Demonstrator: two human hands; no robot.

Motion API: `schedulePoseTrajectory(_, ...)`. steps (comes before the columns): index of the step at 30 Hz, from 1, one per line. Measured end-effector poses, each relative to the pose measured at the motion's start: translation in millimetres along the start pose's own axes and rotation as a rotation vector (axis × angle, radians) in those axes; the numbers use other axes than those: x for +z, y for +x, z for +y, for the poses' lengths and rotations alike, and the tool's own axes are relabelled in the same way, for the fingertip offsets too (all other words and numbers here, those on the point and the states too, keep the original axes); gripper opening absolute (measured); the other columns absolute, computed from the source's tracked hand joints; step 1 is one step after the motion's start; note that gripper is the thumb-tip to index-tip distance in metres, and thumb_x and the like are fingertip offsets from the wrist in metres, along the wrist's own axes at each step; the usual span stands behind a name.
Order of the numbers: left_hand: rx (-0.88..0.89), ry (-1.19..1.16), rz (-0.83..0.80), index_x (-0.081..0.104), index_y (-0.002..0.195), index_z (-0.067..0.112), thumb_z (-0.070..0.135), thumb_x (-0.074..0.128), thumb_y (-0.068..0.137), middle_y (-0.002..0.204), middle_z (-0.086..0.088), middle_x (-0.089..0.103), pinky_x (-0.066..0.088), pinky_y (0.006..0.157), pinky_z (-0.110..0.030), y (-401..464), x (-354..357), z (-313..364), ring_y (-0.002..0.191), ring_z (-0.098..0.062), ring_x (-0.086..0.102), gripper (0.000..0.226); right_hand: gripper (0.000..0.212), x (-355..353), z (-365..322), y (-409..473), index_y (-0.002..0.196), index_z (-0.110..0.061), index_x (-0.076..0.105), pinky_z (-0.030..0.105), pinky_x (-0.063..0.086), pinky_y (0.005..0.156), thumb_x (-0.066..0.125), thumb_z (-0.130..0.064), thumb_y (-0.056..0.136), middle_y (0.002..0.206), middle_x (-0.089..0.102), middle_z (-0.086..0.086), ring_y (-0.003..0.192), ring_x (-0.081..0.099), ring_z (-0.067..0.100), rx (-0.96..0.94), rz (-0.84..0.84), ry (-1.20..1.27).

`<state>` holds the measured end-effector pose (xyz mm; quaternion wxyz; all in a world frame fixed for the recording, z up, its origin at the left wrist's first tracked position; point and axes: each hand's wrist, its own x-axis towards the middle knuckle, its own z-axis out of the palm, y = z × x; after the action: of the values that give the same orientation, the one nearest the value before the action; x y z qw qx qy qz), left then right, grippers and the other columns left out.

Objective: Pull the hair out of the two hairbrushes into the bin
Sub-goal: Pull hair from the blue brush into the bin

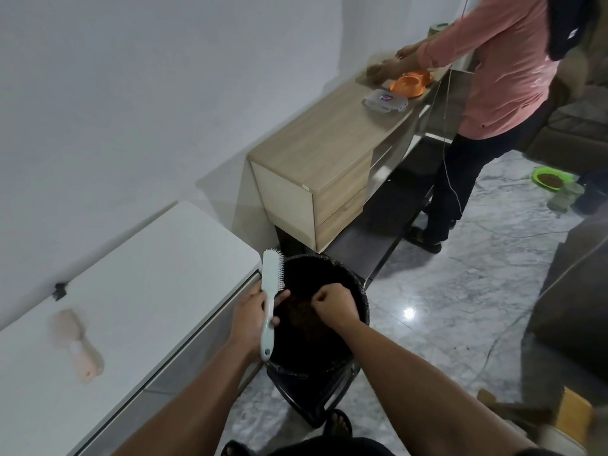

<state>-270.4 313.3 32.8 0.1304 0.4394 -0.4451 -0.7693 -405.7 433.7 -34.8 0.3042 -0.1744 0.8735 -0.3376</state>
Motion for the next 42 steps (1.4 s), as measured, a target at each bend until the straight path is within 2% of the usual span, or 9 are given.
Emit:
schedulePoseTrajectory(4,0.021,0.028,0.01,0.061,0.139,0.023,0.007,0.036,0.112,0.122,-0.012,0.076,0.061,0.055,-0.029,1.6,-10.0,9.8,0.088,-0.023,0.073,0.04,0.032,-10.0,14.6,8.4,0.108,-0.023,0.077,0.052,0.051,0.105,0.064,-0.027,0.079,0.104,0.076,-0.001,0.102,0.069,0.026,0.148,-0.105,-0.062)
schedulePoseTrajectory(7,0.046,0.19,0.053,0.063,0.14,0.023,0.011,0.039,0.111,0.109,-0.011,0.078,0.061,0.06,-0.032,5.8,-12.4,-0.9,0.07,-0.017,0.064,0.039,0.05,-7.5,-28.7,-6.2,0.132,-0.025,0.065,0.033,0.057,0.085,0.08,-0.039,0.087,0.111,0.074,0.002,0.098,0.071,0.018,-0.039,-0.059,0.301)
schedulePoseTrajectory(11,0.14,0.4,0.052,0.062,0.144,0.03,0.011,0.037,0.11,0.083,-0.007,0.071,0.052,0.054,-0.031,3.2,-3.6,-14.0,0.064,-0.015,0.06,0.047,0.016,12.2,-56.7,-14.2,0.097,-0.009,0.077,0.022,0.055,0.052,0.082,-0.021,0.088,0.074,0.074,0.004,0.06,0.065,0.012,-0.085,-0.086,0.561)
schedulePoseTrajectory(16,0.177,0.426,0.081,0.058,0.151,0.028,0.013,0.04,0.112,0.09,-0.006,0.068,0.048,0.049,-0.024,-1.5,-9.6,-17.9,0.058,-0.01,0.055,0.045,0.021,-1.5,-4.9,12.2,0.07,-0.001,0.073,0.041,0.064,0.069,0.075,-0.013,0.087,0.068,0.075,0.014,0.065,0.073,0.03,0.142,-0.027,0.216)
schedulePoseTrajectory(19,0.148,0.422,0.054,0.055,0.154,0.024,0.006,0.039,0.109,0.104,-0.008,0.07,0.049,0.051,-0.024,-0.5,-18.1,-13.1,0.066,-0.013,0.057,0.051,0.022,-11.3,17.6,22.3,0.1,0.004,0.076,0.044,0.063,0.084,0.065,-0.009,0.085,0.099,0.078,0.019,0.095,0.075,0.034,0.183,-0.16,-0.008)
schedulePoseTrajectory(22,0.15,0.408,0.034,0.058,0.15,0.032,0.0,0.037,0.105,0.106,-0.003,0.074,0.051,0.055,-0.027,4.1,-19.2,-12.0,0.071,-0.013,0.06,0.059,0.053,-12.4,-11.4,5.2,0.14,-0.01,0.06,0.04,0.06,0.089,0.075,-0.016,0.089,0.124,0.073,0.014,0.11,0.071,0.029,0.154,-0.2,0.32)
schedulePoseTrajectory(25,0.214,0.509,0.0,0.058,0.142,0.044,0.003,0.041,0.108,0.104,-0.001,0.078,0.055,0.064,-0.024,3.6,-8.5,-13.1,0.075,-0.008,0.065,0.056,0.046,0.5,-42.4,-8.9,0.129,-0.012,0.066,0.032,0.057,0.073,0.082,-0.027,0.088,0.113,0.077,0.012,0.098,0.075,0.029,0.131,-0.327,0.714)
schedulePoseTrajectory(32,0.305,0.643,-0.025,0.057,0.151,0.032,0.001,0.045,0.108,0.097,-0.005,0.074,0.045,0.054,-0.011,10.8,-7.2,-25.4,0.055,0.001,0.057,0.054,0.025,-0.4,-44.6,-14.0,0.098,0.014,0.077,0.02,0.056,0.056,0.084,-0.005,0.083,0.075,0.072,0.015,0.056,0.066,0.013,0.012,-0.262,0.583)
schedulePoseTrajectory(42,0.156,0.567,0.05,0.049,0.158,0.028,0.012,0.045,0.111,0.138,-0.008,0.064,0.062,0.063,-0.027,18.2,-32.7,-8.6,0.092,-0.022,0.074,0.05,0.025,-21.1,37.8,27.4,0.083,-0.017,0.067,0.048,0.063,0.084,0.053,-0.032,0.096,0.087,0.077,0.009,0.084,0.075,0.03,0.261,0.094,0.148)
